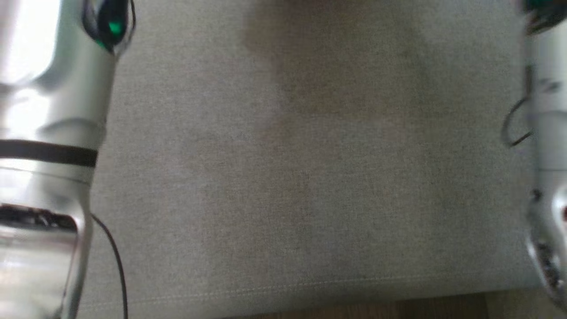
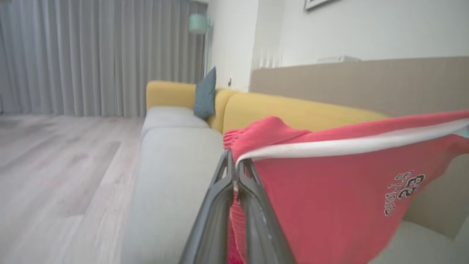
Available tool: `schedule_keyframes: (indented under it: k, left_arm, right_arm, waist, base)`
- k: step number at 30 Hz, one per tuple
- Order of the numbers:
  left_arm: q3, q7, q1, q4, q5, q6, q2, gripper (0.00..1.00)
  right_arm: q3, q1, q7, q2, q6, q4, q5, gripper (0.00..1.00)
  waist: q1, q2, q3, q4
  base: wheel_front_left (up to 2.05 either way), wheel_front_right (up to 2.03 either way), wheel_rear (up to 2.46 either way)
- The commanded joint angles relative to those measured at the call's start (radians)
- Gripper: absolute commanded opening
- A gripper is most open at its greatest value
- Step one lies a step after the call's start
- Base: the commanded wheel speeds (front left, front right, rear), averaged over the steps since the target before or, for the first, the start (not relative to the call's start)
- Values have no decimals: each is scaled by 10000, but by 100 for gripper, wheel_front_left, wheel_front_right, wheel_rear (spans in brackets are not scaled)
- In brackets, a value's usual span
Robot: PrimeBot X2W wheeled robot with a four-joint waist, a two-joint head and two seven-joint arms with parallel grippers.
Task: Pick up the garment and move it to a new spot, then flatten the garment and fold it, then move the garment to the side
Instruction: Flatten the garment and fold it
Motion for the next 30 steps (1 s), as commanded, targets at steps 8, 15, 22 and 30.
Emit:
schedule_keyframes:
  k: [8,15,22,30]
  left_arm:
    - [269,-184,1266,3620,-895,-119,-529,0]
    - [-268,-204,2561,4085,-1289,-143,-906,0]
    - [-712,-208,4871,2177,-864,-146,-417,0]
    - [-776,-209,8078,-712,-227,134,329,0]
  right_arm:
    - [799,967,-1002,971,37,3515,713,0]
    - [1080,2571,-1763,976,37,4322,1169,0]
    - [902,5420,-2141,537,37,2824,1376,0]
    - [-632,9763,-662,441,37,-1336,791,0]
  waist:
    - [-1,0,667,-159]
    - [-1,0,562,-25]
    - [-1,0,-348,-44]
    - [-1,0,-1312,-43]
  base:
    - [0,0,0]
    - [0,0,0]
    - [0,0,0]
    - [0,0,0]
